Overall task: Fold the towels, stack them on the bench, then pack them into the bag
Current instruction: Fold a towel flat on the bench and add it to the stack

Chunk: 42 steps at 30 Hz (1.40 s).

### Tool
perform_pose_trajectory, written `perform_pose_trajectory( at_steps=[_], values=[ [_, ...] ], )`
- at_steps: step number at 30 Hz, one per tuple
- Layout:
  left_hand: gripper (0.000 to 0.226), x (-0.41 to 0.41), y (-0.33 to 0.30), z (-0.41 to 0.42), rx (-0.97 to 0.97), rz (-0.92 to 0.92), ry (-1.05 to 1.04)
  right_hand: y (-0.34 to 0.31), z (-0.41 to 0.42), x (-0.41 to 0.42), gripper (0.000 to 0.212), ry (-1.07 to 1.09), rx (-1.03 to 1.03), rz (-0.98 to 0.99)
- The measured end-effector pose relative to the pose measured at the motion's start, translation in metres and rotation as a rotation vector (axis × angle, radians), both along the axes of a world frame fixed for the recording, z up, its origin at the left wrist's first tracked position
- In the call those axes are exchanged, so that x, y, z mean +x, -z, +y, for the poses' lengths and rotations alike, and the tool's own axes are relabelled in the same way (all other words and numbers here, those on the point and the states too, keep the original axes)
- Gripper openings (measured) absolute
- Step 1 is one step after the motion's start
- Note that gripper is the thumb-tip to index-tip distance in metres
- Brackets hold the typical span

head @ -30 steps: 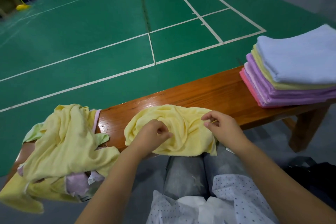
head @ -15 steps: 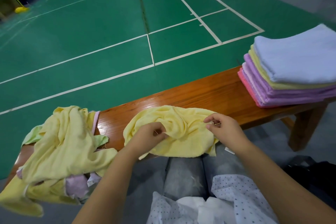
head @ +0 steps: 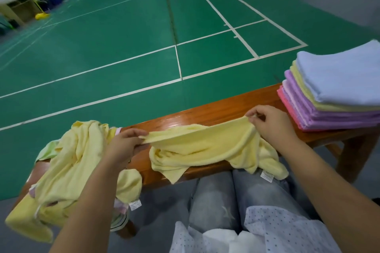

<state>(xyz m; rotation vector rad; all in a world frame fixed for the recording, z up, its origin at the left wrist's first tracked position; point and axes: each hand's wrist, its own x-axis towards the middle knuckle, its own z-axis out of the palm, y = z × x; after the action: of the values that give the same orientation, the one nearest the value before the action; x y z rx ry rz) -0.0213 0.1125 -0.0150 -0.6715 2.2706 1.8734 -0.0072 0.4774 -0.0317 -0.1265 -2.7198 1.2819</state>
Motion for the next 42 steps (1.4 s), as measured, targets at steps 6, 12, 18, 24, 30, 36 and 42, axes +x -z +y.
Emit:
perform_pose_trajectory(
  at_steps=[6,12,18,24,30,36,42],
  values=[
    [0.028,0.027,0.022,0.0,-0.506,-0.084,0.339,0.024,0.004,0.011,0.013,-0.02,0.002,-0.18],
    [0.015,0.021,0.028,-0.004,-0.807,0.016,0.294,0.029,0.003,0.013,0.013,-0.021,-0.027,-0.207],
    [0.016,0.019,0.022,-0.005,-0.901,0.225,0.335,0.03,0.009,0.012,0.014,0.0,-0.023,-0.215],
    [0.02,0.018,-0.007,0.0,-0.571,0.317,0.237,0.012,0.014,0.001,0.013,0.025,-0.012,-0.115],
    [0.035,-0.006,-0.063,0.001,-0.258,0.456,0.152,-0.059,0.01,-0.032,0.013,0.025,0.005,0.131],
    [0.034,-0.037,-0.131,-0.002,-0.596,0.584,0.144,-0.156,0.012,-0.059,0.022,0.031,0.008,0.476],
    [0.012,-0.042,-0.185,-0.001,-0.78,0.539,0.188,-0.202,0.017,-0.07,0.022,0.044,0.027,0.614]
  ],
)
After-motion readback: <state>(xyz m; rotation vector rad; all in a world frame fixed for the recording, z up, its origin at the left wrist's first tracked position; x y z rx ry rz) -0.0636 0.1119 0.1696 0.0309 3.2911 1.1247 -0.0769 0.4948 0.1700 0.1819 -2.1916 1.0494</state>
